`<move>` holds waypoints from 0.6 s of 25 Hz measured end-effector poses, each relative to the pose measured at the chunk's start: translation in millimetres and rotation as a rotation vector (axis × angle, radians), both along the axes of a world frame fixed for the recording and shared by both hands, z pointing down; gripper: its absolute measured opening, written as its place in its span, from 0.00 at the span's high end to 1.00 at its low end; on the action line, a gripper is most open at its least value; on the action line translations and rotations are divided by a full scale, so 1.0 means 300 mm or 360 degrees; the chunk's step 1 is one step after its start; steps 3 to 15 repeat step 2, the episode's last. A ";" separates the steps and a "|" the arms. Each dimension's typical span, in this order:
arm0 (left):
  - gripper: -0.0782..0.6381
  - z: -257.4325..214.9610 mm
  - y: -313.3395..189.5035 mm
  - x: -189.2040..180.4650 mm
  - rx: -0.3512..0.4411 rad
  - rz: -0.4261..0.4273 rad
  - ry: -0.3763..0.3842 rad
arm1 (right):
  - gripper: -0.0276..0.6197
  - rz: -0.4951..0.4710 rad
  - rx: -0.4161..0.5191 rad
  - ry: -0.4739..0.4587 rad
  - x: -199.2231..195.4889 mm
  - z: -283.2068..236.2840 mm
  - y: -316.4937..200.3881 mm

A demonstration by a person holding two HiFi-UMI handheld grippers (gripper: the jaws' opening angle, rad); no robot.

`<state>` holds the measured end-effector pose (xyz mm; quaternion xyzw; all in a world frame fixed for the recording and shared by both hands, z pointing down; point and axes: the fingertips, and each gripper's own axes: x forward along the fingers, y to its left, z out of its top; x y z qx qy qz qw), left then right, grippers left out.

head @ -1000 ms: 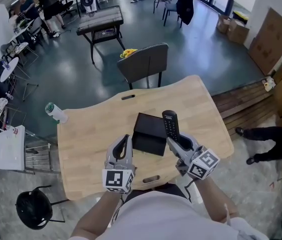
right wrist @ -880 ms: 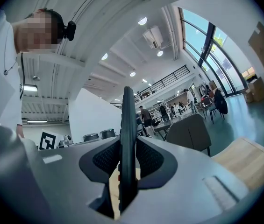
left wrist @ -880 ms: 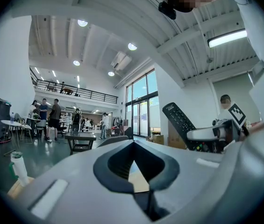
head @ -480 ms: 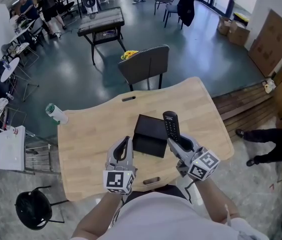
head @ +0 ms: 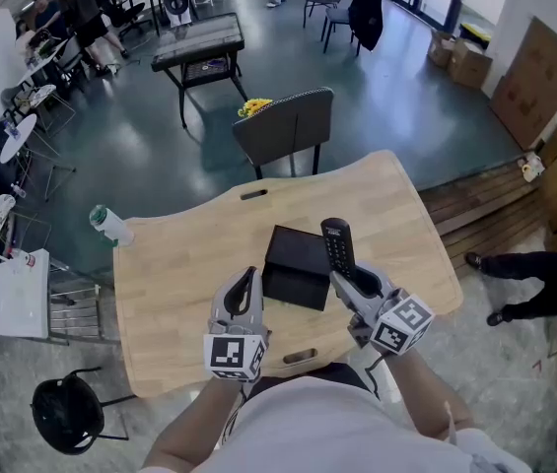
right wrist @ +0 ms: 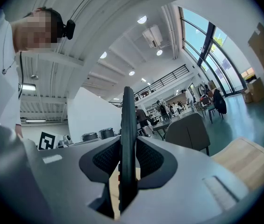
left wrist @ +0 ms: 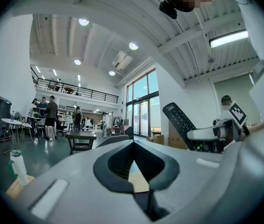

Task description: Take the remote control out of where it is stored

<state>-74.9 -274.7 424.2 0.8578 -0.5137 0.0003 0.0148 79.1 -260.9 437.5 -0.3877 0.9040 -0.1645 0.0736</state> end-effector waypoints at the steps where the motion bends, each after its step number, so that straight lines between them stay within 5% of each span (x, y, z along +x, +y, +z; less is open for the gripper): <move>1: 0.89 0.001 -0.003 0.001 0.0001 0.0000 0.0000 | 0.77 0.0001 0.0000 0.0001 0.001 0.001 -0.002; 15: 0.89 0.001 -0.006 0.001 0.0002 0.0001 -0.0001 | 0.77 0.0003 0.0001 0.0001 0.002 0.001 -0.004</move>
